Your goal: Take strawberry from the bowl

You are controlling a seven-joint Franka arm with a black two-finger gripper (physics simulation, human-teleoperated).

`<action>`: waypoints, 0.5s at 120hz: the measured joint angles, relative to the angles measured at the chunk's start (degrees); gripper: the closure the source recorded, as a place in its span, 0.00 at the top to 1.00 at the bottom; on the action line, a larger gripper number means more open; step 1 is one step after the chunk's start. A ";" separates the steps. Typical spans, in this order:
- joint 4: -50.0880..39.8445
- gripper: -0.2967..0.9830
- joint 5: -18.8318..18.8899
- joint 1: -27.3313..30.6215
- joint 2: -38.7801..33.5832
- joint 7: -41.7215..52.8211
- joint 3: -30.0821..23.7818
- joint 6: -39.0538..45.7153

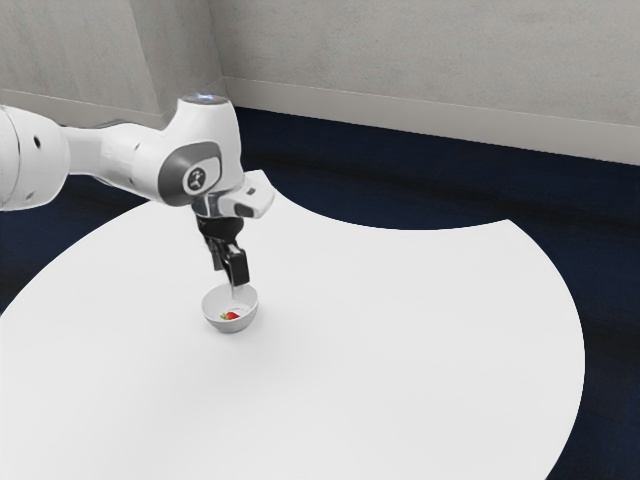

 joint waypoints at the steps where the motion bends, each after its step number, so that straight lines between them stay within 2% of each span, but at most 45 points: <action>1: 0.08 0.77 0.00 0.10 0.24 0.11 0.04 0.21; 14: -0.12 0.77 -0.18 1.02 1.55 1.42 0.36 3.53; 33: -4.38 0.77 -1.19 1.49 -0.33 2.93 0.42 7.05; 60: -4.74 0.77 -1.79 2.31 1.11 4.50 0.42 9.90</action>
